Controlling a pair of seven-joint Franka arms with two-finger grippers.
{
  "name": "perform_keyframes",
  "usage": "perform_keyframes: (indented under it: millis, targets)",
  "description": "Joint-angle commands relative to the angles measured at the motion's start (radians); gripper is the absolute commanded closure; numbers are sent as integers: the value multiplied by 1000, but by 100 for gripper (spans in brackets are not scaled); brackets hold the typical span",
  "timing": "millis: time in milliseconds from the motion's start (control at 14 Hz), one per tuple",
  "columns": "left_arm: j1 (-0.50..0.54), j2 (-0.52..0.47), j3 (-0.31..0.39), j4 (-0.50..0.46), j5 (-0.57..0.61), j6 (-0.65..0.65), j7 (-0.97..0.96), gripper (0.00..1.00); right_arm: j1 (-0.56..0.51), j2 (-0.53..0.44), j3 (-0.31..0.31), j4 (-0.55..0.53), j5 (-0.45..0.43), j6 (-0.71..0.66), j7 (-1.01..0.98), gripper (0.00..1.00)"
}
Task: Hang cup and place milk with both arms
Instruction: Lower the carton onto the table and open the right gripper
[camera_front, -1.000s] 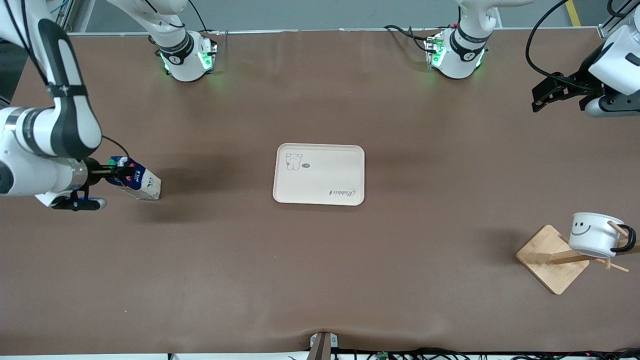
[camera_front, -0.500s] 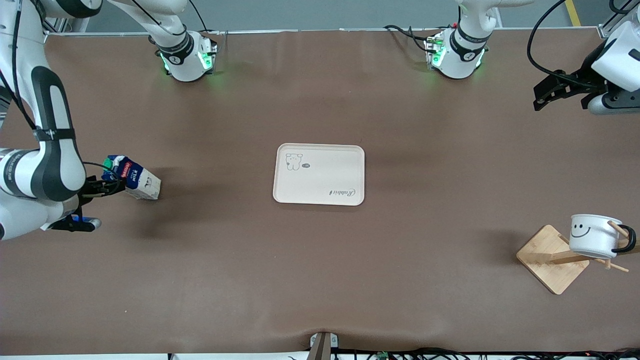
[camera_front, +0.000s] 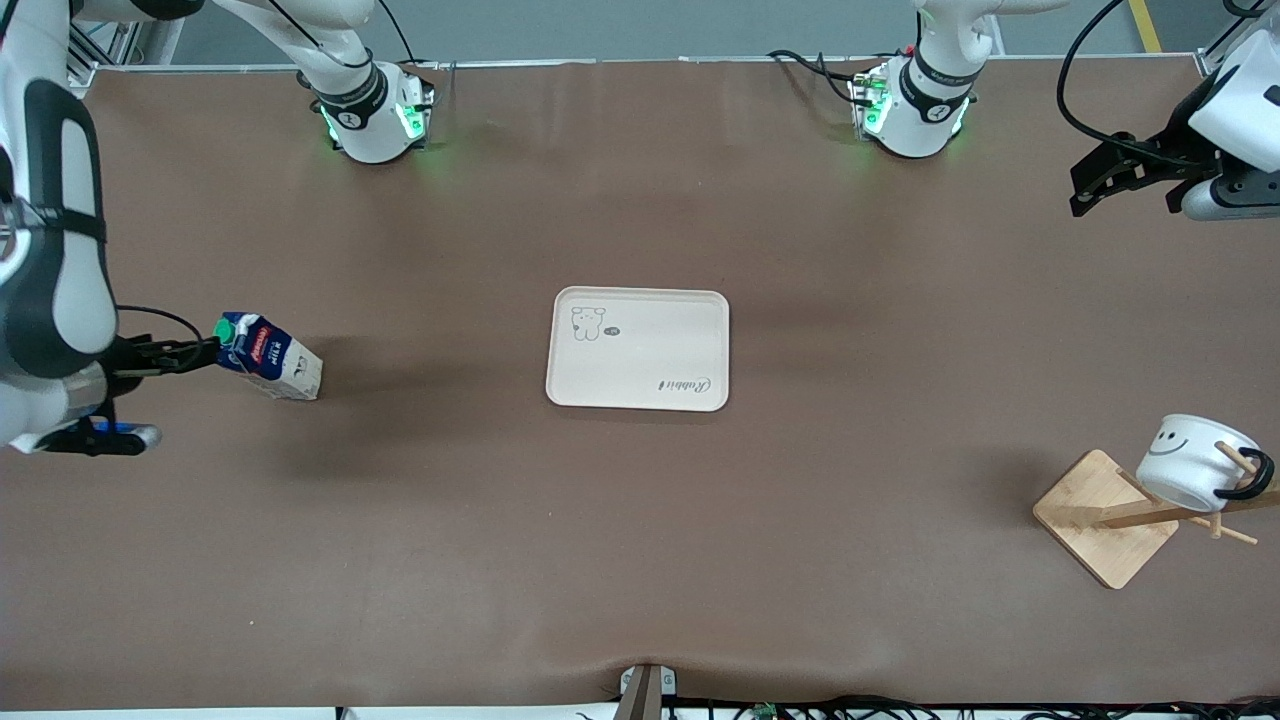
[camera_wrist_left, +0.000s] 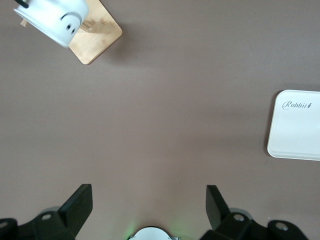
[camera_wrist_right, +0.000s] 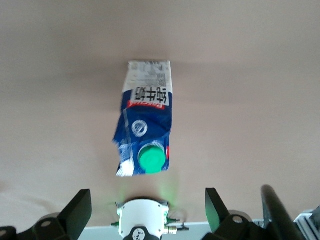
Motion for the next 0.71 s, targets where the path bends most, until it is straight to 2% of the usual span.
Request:
perform_keyframes:
  millis: [0, 214, 429, 500, 643]
  targets:
    - [4, -19, -1, -4, -5, -4, -5, 0, 43, -47, 10, 111, -14, -22, 3, 0]
    - [7, -26, 5, -6, -5, -4, 3, 0, 77, -199, 14, 113, -7, -10, 4, 0]
    - [7, -30, 8, -9, -5, -4, 11, 0, 62, -317, 4, 86, 112, -25, 1, 0]
    - [7, -31, 8, -9, -5, -4, 12, 0, 70, -371, 6, 31, 116, -22, 3, 0]
    - [7, -33, 8, -9, -5, -6, 14, 0, 61, -489, 3, -156, 128, 63, 4, 0]
